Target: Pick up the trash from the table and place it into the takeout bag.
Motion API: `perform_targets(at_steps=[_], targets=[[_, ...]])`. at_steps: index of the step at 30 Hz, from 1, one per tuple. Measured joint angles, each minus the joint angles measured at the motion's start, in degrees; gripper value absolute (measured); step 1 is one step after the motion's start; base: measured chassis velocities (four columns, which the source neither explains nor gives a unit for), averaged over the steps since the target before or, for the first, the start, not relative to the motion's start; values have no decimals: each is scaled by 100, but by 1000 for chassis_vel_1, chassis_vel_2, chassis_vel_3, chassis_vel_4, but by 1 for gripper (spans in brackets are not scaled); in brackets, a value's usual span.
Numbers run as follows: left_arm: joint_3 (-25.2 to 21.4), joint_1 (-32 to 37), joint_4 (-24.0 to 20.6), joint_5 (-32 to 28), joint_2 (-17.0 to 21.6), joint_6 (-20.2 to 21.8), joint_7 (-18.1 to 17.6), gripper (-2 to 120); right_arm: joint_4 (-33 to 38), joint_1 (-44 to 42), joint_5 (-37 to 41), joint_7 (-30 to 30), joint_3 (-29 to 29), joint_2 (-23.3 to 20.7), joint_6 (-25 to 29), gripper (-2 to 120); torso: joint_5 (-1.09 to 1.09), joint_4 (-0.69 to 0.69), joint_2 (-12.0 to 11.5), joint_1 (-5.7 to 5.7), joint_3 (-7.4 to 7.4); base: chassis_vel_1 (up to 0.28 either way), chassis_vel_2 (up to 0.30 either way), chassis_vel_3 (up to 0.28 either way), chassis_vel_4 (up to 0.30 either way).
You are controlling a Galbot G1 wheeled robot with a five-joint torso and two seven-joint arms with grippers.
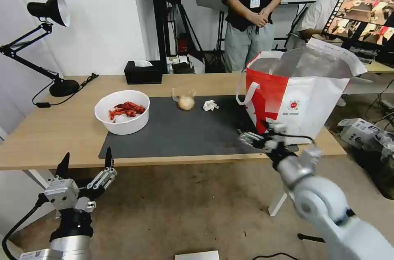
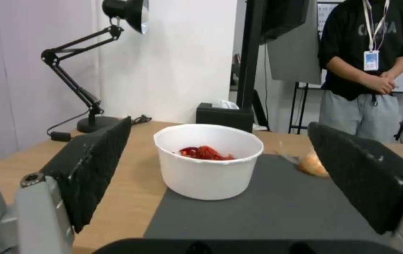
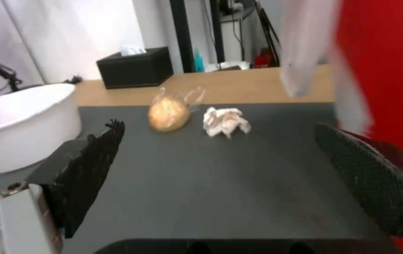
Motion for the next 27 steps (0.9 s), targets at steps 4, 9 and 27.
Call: perform_targets(at_steps=[4,9,27], targets=[[-23,14,0,16,38,-13,-3,100,-881,1012,-17,325,-849,411,-1,100,0,1,0,0,1,0,0,0,0],[-40,-3,0,17,69,-19,-3,100,-1910,2016,-40,598,-1467,852,-17,100,0,1,0,0,0,0,0,0,0],[-43,-201,0,-191,190,34,-7,100,-4303,3581,544,1427,-1753,2103,-345,100,0,0,0,-1,-1,0,0,0,0]])
